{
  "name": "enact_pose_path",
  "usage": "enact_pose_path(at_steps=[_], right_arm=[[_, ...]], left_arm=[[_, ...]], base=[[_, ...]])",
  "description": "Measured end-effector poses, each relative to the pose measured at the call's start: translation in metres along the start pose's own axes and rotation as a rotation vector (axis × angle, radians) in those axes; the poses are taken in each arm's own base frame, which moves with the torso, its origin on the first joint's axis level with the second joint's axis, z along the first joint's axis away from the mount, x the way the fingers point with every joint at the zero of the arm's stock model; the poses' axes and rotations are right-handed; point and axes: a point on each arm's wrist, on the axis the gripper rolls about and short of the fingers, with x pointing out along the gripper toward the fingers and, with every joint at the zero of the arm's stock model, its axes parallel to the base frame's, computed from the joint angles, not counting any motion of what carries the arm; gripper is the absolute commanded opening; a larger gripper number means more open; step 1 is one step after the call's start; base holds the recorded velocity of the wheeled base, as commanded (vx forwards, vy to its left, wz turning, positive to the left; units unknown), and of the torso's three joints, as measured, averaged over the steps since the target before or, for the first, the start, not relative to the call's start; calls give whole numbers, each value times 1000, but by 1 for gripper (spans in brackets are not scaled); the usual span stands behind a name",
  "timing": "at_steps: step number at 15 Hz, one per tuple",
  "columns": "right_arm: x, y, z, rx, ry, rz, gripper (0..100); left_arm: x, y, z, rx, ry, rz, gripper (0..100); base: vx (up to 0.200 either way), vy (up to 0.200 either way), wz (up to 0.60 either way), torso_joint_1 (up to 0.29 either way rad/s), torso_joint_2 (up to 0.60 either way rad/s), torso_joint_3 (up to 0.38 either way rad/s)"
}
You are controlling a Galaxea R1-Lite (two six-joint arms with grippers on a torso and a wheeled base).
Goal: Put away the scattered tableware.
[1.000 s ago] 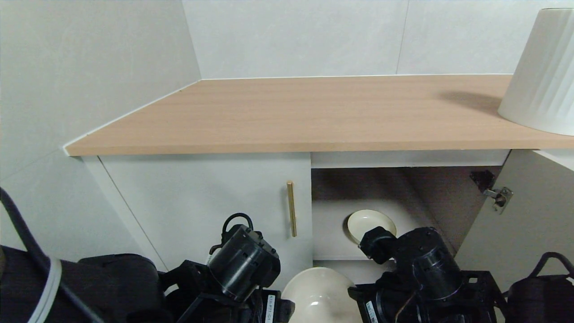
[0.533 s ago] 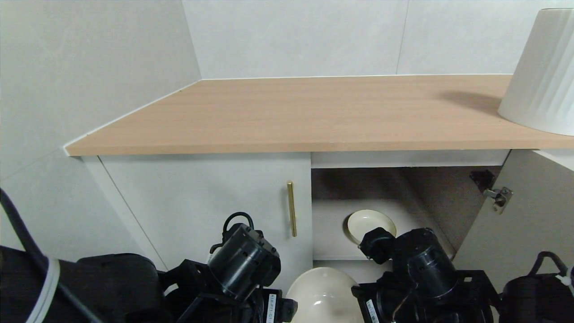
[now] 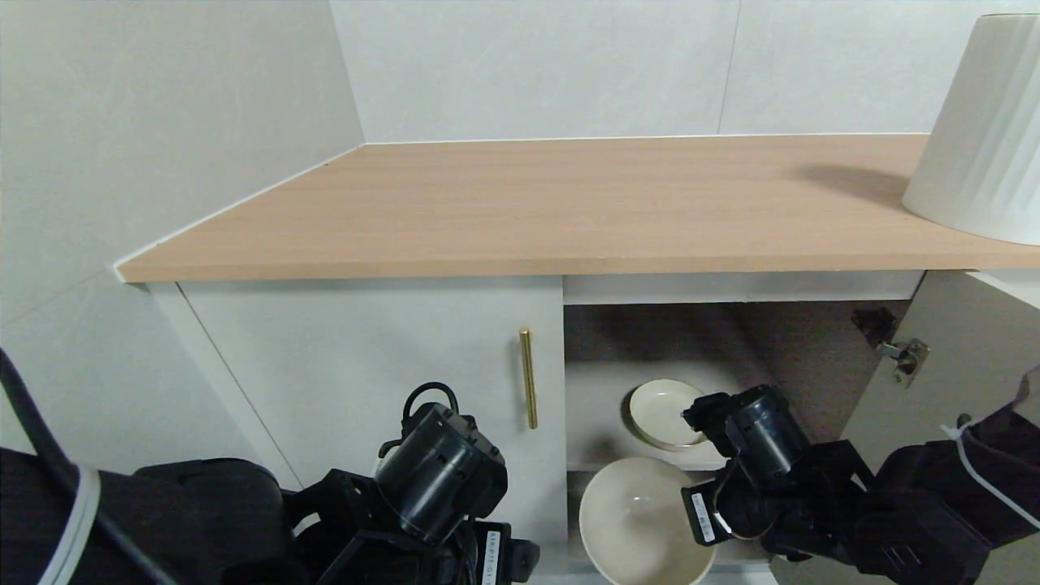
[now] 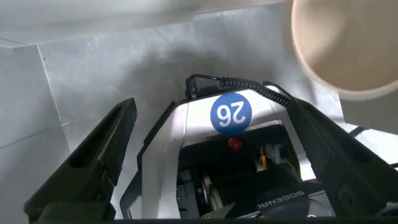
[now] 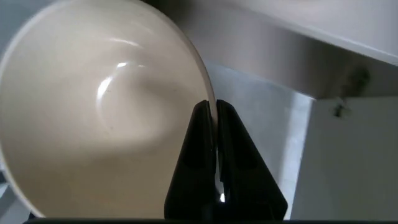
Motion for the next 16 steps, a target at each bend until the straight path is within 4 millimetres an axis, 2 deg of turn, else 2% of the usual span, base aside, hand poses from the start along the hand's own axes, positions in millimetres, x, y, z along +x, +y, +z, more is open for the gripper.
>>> enact_pose_path(at_steps=[8,12,16], right_arm=[[26,-24,48,410,-122,-58,0],[43,-38,66,544,-190,-141,0],[60,-52,73,598,-218,-216,0]], left_arm=[[0,0,0,0,-1,-1,100],[0,0,0,-1,-1,0,100],[0,0,0,-1,-1,0,100]], base=[[0,0,0,0,0,0],[0,0,0,0,0,0],[0,0,0,0,0,0]])
